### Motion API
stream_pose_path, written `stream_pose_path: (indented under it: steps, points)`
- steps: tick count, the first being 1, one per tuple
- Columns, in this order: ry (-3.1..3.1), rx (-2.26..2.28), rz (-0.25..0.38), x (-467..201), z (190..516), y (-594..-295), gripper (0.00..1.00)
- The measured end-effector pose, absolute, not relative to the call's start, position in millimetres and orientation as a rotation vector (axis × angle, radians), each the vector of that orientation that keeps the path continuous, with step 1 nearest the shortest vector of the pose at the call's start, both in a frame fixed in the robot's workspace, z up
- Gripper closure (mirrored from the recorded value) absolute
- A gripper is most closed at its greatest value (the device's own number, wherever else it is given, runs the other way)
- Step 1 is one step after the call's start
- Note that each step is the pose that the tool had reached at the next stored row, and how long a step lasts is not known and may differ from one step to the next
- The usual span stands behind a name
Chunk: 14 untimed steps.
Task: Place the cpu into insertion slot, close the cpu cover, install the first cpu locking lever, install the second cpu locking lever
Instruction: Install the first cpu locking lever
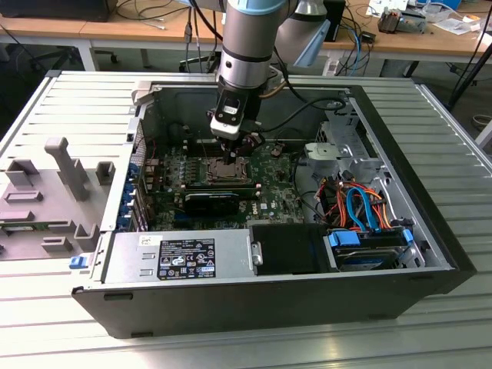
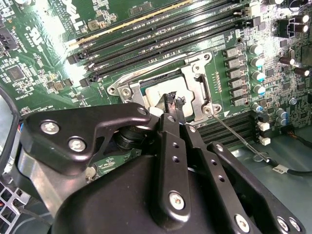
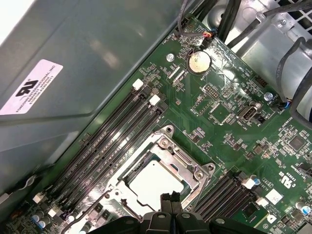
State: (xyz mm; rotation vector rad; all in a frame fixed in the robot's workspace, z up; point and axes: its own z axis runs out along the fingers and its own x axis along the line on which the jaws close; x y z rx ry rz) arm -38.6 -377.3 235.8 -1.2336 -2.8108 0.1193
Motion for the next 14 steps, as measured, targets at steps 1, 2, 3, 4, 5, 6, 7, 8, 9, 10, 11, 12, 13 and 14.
stream_pose_path:
  steps: [1, 2, 3, 4, 5, 6, 7, 8, 9, 10, 11, 12, 13, 14]
  points:
    - [-2.811, -1.232, 0.119, -38.5, 235.8, -377.3, 0.89]
    - [-2.812, -1.231, 0.119, -38.5, 235.8, -377.3, 0.89]
    - [-2.813, -1.23, 0.119, -38.6, 235.8, -377.3, 0.89]
    - [-2.813, -1.229, 0.119, -38.6, 235.8, -377.3, 0.89]
    - [-2.814, -1.227, 0.12, -38.6, 235.8, -377.3, 0.89]
    - [-2.814, -1.226, 0.12, -38.6, 235.8, -377.3, 0.89]
    - [-2.815, -1.224, 0.12, -38.6, 235.8, -377.3, 0.89]
    - [-2.816, -1.221, 0.12, -38.6, 235.8, -377.3, 0.89]
    - [-2.817, -1.219, 0.12, -38.5, 235.8, -377.3, 0.89]
    - [-2.818, -1.219, 0.12, -38.6, 235.8, -377.3, 0.89]
    - [-2.818, -1.217, 0.12, -38.6, 235.8, -377.3, 0.89]
    - [-2.819, -1.215, 0.12, -38.6, 235.8, -377.3, 0.89]
    - [-2.82, -1.214, 0.12, -38.6, 235.8, -377.3, 0.89]
    - [-2.82, -1.213, 0.12, -38.5, 235.8, -377.3, 0.89]
